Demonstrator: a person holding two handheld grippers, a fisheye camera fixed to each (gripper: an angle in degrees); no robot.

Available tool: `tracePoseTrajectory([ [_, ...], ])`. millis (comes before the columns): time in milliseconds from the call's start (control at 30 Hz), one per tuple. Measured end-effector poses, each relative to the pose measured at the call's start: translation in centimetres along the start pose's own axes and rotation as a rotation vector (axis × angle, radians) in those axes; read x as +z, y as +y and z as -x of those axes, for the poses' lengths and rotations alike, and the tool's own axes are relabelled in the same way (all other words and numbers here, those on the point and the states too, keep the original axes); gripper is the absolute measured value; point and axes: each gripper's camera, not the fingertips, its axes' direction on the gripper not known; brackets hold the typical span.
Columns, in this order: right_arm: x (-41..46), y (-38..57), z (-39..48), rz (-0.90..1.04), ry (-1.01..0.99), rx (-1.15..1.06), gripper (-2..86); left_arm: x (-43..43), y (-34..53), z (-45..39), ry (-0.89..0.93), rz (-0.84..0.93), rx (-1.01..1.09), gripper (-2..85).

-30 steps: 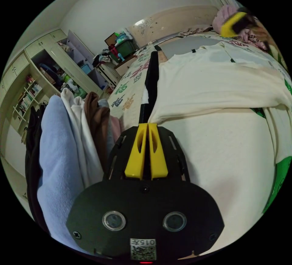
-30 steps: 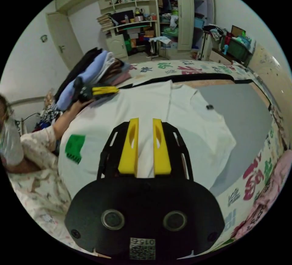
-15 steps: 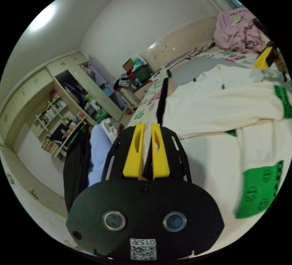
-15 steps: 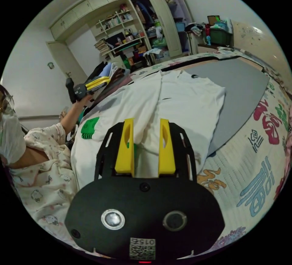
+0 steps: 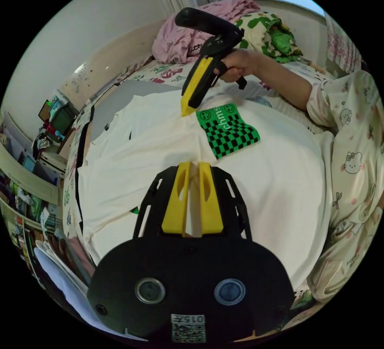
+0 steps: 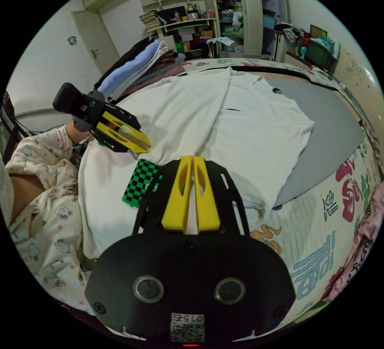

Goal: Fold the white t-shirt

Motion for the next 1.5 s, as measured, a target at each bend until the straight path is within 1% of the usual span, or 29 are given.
tracePoseTrajectory([
  [133,-1.1,2.1,0.4,-0.013,0.008,-0.004,-0.5,0.2,-0.8,1.0,0.016,-0.001,-0.013,1.5],
  [267,0.4,3.9,1.0,0.091,0.153,-0.024,-0.8,0.2,-1.9,1.8,0.023,-0.001,-0.010,1.6],
  [367,1.2,5.0,1.0,0.123,0.149,-0.033,-0.9,0.2,-2.6,2.3,0.028,-0.001,-0.011,1.6],
  [500,0.7,6.6,1.2,0.115,0.133,-0.057,-0.6,0.1,-3.3,3.0,0.033,-0.003,-0.015,1.7],
  [700,0.1,8.8,3.3,0.105,0.205,-0.115,-0.4,-0.1,-4.1,3.5,0.030,-0.005,-0.018,1.8],
  [800,-0.9,9.8,2.6,0.079,0.167,-0.102,-0.3,-0.2,-4.4,3.7,0.030,-0.007,-0.018,1.7],
  [867,-1.8,10.6,1.6,0.056,0.115,-0.084,-0.3,-0.2,-4.6,4.5,0.063,-0.006,-0.036,1.7],
  [1000,-3.0,11.3,1.2,0.042,0.087,-0.075,-0.3,-0.1,-4.9,5.7,0.116,-0.005,-0.065,1.8],
  [1300,-5.7,11.4,1.4,0.017,0.067,-0.063,-0.3,-0.4,-5.5,3.7,0.046,-0.007,-0.034,1.7],
  [1500,-7.5,10.8,1.7,0.012,0.055,-0.057,-0.3,-0.2,-5.6,3.2,0.054,-0.008,-0.039,1.7],
])
